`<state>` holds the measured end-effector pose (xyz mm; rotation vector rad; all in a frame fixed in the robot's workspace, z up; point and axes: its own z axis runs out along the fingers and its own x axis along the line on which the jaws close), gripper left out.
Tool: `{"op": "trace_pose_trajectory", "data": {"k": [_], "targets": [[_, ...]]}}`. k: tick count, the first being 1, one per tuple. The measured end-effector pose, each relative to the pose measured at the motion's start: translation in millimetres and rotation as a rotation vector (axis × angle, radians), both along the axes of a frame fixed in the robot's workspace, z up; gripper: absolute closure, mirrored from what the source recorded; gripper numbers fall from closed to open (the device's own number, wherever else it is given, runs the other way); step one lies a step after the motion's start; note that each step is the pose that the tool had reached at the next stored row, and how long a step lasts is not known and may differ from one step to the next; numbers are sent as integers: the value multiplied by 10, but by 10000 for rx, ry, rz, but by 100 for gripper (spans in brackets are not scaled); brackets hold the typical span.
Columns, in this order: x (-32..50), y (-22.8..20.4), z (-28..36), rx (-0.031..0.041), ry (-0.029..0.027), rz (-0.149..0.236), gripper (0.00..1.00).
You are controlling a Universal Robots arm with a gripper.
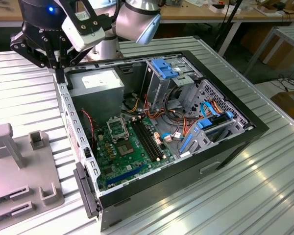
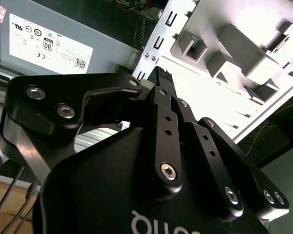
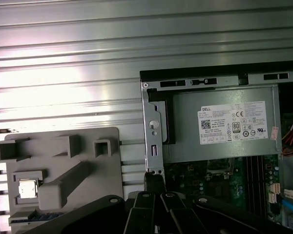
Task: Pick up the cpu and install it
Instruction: 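Reach for the cpu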
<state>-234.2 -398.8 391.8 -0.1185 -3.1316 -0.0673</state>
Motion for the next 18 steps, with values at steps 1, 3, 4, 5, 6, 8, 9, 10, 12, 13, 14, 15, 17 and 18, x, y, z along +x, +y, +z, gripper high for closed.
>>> {"op": "trace_pose_trajectory", "data": {"k": [1, 3, 4, 5, 6, 8, 9, 10, 12, 13, 14, 15, 17, 18], "targets": [[-8, 0, 0, 1, 0, 0, 89], [-27, 0, 0, 0, 0, 0, 89], [-37, 0, 0, 0, 0, 1, 89], [-46, 0, 0, 0, 0, 0, 89], [-55, 0, 0, 0, 1, 1, 89], [-78, 0, 0, 0, 0, 0, 89], [-87, 0, 0, 0, 1, 1, 89], [-100, 0, -1, 0, 0, 1, 89], [-120, 0, -1, 0, -1, 0, 89], [-137, 0, -1, 0, 0, 2, 89], [-155, 0, -1, 0, 1, 1, 89], [-170, 0, -1, 0, 0, 2, 89], [-201, 0, -1, 0, 0, 1, 89], [-214, 0, -1, 0, 0, 1, 89]]}}
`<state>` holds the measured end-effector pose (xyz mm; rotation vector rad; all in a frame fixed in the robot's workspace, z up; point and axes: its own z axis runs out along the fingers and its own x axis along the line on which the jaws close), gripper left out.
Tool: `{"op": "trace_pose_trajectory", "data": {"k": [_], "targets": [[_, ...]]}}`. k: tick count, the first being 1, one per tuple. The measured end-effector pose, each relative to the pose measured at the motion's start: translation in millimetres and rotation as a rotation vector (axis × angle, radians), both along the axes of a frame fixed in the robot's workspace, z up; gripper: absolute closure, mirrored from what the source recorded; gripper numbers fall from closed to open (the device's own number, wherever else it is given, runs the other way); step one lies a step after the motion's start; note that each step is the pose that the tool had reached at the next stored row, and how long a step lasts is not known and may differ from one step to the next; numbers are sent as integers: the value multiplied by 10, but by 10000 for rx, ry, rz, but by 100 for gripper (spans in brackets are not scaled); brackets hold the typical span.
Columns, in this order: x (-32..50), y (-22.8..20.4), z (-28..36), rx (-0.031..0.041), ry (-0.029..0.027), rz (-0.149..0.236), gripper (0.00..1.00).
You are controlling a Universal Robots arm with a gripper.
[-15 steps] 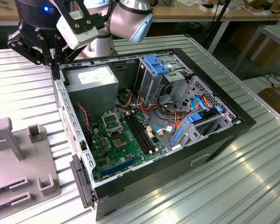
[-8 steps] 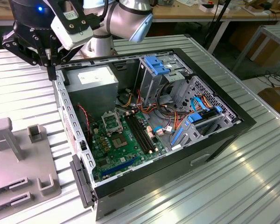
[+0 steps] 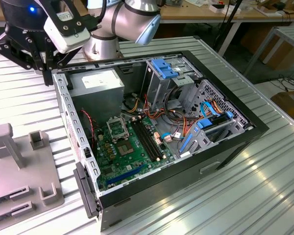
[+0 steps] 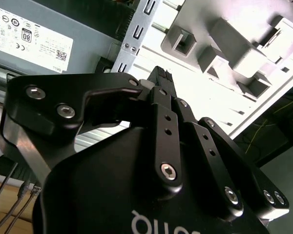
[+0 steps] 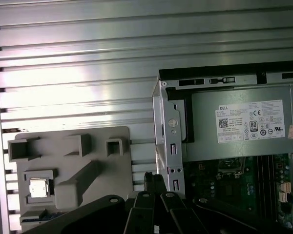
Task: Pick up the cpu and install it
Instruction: 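Reach for the cpu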
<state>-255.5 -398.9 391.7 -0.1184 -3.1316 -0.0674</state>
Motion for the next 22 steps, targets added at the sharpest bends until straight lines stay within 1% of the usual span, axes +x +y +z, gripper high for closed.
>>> {"op": "trace_pose_trajectory", "data": {"k": [5, 6, 10, 12, 16, 19, 22], "targets": [[-66, 0, 0, 0, 0, 0, 89], [-97, 0, -1, 0, 0, 0, 89], [-140, 0, -1, 0, 0, 0, 89], [-175, 0, -2, 0, 0, 1, 89], [-206, 0, -2, 0, 0, 0, 89], [-251, 0, -2, 0, 1, 0, 89], [-274, 0, -3, 0, 3, 0, 89]]}}
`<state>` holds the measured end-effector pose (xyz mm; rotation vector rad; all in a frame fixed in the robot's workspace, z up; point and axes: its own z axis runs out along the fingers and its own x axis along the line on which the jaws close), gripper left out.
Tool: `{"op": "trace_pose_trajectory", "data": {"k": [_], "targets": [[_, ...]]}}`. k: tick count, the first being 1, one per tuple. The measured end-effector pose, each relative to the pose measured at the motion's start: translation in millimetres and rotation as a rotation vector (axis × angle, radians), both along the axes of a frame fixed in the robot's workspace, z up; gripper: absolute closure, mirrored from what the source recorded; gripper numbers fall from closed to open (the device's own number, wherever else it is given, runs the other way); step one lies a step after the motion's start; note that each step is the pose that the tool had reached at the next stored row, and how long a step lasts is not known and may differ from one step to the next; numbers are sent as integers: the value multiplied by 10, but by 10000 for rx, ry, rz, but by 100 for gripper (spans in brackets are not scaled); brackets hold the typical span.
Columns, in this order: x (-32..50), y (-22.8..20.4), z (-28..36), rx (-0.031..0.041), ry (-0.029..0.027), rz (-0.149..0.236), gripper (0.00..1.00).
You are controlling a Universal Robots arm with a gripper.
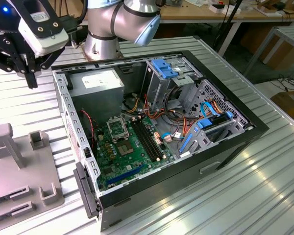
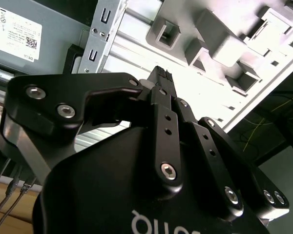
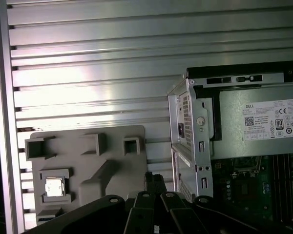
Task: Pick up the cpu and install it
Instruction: 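Reach for the cpu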
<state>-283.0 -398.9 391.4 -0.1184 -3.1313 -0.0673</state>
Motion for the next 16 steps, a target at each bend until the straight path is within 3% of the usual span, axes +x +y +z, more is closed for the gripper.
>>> {"op": "trace_pose_trajectory", "data": {"k": [16], "targets": [[-162, 0, -2, 0, 7, 0, 89]]}}
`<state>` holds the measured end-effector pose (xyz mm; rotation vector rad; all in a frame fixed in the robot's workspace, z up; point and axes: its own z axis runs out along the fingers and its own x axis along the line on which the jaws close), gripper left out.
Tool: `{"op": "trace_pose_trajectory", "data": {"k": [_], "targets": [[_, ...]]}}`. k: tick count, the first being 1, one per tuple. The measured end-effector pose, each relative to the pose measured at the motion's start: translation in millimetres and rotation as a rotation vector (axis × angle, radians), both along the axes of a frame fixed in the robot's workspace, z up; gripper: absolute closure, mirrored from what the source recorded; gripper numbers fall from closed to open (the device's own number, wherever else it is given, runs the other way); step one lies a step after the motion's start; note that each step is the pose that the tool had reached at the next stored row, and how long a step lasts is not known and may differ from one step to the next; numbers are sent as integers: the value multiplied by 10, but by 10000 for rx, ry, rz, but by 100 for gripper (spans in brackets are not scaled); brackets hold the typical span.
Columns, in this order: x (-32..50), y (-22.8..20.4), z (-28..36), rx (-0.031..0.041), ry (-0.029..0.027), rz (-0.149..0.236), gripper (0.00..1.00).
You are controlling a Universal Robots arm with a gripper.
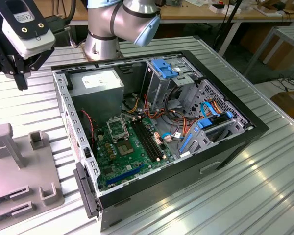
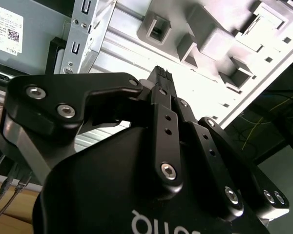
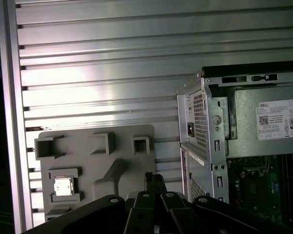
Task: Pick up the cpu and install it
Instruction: 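Reach for the cpu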
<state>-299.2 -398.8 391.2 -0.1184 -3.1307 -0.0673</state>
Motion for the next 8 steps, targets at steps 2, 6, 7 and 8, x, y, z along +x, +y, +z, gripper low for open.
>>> {"op": "trace_pose_trajectory", "data": {"k": [2, 6, 7, 8], "targets": [[-16, 0, 0, 0, 0, 0, 89], [-58, 0, -1, 0, 0, 0, 89], [-67, 0, -1, -1, 0, 0, 89], [-77, 0, -1, 0, 0, 0, 89]]}}
